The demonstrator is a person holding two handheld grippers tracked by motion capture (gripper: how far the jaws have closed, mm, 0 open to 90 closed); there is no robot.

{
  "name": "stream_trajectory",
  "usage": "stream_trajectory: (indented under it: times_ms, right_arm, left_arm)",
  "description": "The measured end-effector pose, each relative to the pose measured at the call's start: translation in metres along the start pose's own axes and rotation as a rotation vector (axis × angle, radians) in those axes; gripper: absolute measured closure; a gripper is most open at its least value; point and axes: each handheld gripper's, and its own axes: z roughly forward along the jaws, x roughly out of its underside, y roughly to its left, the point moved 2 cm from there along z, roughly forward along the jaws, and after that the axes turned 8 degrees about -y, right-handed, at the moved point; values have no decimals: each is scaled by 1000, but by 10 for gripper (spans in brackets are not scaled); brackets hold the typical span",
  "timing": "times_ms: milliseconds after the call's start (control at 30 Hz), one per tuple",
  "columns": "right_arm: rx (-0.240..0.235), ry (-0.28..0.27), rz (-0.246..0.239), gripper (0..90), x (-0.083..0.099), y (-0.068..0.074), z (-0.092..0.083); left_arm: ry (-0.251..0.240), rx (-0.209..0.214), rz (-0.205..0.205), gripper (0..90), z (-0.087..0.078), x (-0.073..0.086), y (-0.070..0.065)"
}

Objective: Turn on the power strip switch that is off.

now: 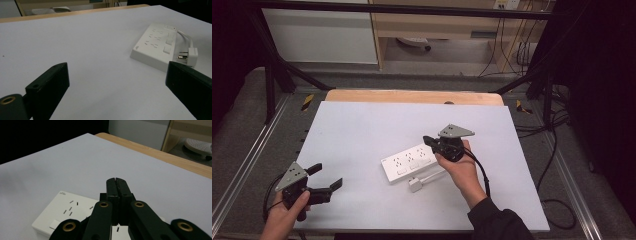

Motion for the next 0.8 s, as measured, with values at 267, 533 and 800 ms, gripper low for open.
stream_trajectory:
  times_ms: [267,533,800]
  right_arm:
    - [-1,6,14,900,7,1,3]
    - [-1,10,27,900,13,2,4]
    - [3,20,43,900,23,1,5]
  left_arm:
    - [1,0,3,52,0,0,0]
    - [1,-1,5,51,0,0,0]
    - [2,-1,5,51,0,0,0]
